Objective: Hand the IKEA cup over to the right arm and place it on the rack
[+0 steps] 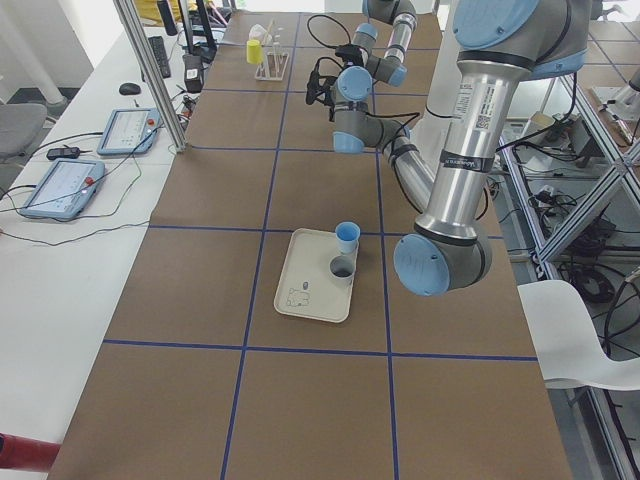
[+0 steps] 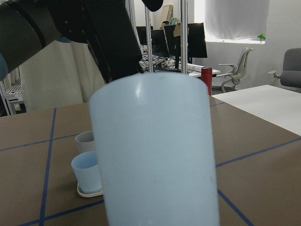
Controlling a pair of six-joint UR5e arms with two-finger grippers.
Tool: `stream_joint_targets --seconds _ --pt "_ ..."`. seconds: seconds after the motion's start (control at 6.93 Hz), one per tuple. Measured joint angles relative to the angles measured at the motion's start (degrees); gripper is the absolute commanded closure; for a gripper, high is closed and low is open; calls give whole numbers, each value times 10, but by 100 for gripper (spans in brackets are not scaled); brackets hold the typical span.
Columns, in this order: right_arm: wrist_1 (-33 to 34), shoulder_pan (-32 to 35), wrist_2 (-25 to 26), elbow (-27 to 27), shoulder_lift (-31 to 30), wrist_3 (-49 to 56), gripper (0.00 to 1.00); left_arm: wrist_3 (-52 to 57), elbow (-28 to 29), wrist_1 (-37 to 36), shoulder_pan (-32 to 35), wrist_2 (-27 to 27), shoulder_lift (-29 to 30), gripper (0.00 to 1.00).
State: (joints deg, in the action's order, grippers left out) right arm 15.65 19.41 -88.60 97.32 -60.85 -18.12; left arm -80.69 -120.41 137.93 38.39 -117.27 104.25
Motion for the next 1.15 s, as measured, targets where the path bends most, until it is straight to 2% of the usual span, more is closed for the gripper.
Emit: stream_joint_targets --seconds 0.43,0.87,1.15 --pt "0 0 0 1 0 0 1 0 7 -1 -16 17 1 100" --pt "0 0 0 1 -1 0 15 0 11 -1 -21 24 1 100" --pt "0 0 -1 1 -3 0 16 0 14 -1 -21 24 0 100"
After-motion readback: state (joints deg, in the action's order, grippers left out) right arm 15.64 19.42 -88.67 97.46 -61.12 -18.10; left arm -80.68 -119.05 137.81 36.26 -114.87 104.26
